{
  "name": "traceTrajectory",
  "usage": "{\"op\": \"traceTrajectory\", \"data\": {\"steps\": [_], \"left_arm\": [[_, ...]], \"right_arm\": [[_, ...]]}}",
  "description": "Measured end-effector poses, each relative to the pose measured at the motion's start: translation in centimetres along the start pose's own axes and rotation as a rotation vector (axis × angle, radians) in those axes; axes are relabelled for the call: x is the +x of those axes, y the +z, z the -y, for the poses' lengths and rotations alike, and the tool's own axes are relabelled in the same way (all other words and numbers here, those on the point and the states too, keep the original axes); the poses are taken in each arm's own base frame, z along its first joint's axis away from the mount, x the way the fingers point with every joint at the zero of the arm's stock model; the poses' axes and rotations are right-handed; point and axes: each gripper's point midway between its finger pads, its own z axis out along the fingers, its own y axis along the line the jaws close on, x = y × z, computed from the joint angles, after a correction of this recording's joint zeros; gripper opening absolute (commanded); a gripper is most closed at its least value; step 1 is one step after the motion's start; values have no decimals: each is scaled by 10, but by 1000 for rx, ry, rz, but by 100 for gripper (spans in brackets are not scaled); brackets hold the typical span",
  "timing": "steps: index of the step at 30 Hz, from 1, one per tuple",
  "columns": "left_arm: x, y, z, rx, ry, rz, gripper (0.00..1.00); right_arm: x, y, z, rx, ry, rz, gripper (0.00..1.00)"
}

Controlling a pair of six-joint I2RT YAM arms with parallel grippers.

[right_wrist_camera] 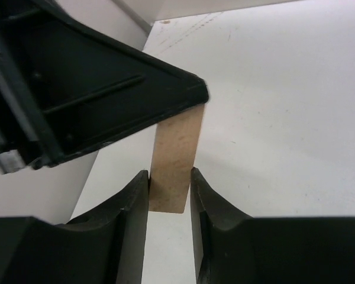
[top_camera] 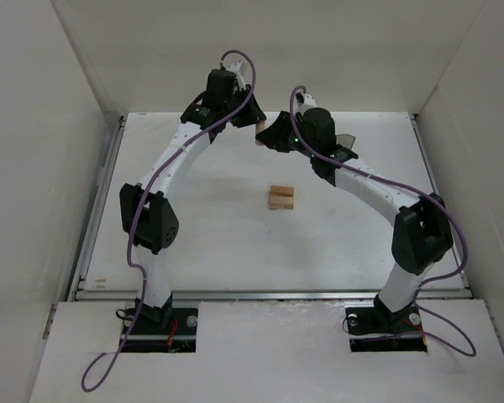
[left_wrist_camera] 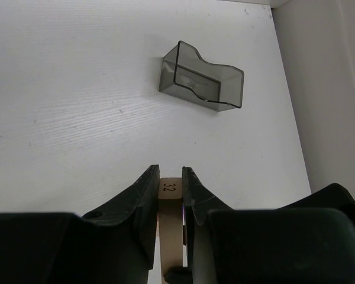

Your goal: Build the wood block tower

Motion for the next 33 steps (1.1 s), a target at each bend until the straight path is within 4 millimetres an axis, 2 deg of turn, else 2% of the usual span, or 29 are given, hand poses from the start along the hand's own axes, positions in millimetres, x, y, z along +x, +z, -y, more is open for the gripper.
{"op": "traceTrajectory", "data": {"steps": [1, 2, 5, 7, 8, 12, 14, 16, 19, 21, 24, 28, 31, 33], "left_arm": [[-1, -1, 0, -1, 0, 2, 0], [-1, -1, -1, -4, 1, 4, 0], [1, 0, -5, -10, 0, 2, 0], [3, 1, -7, -13, 1, -3, 8], [3, 2, -7, -15, 2, -4, 23], [8, 2, -6, -7, 10, -17, 47], [10, 3, -6, -5, 13, -23, 55], [11, 3, -8, -11, 18, -27, 66], [8, 3, -17, -39, 26, -18, 74], [5, 0, -27, -66, 34, -14, 82], [-3, -7, -47, -114, 45, -6, 85], [-21, -31, -80, -202, 46, 32, 87], [-40, -55, -108, -300, 34, 93, 91], [-54, -72, -126, -381, 26, 143, 98]], "right_arm": [[1, 1, 3, 10, 6, -4, 18], [2, 2, 5, 9, 8, -9, 12], [5, 4, 6, 5, 15, -20, 0], [7, 5, 7, 7, 21, -30, 0], [8, 5, 7, 6, 22, -32, 0], [7, 5, 8, 5, 23, -32, 0], [7, 4, 9, 9, 24, -33, 0], [9, 2, 13, 27, 19, -43, 0], [11, -4, 21, 78, -4, -57, 0], [12, -10, 31, 136, -26, -64, 0], [12, -24, 49, 248, -57, -72, 0], [18, -43, 74, 401, -82, -94, 0], [33, -55, 91, 506, -109, -129, 0], [52, -62, 96, 559, -131, -177, 0]]}}
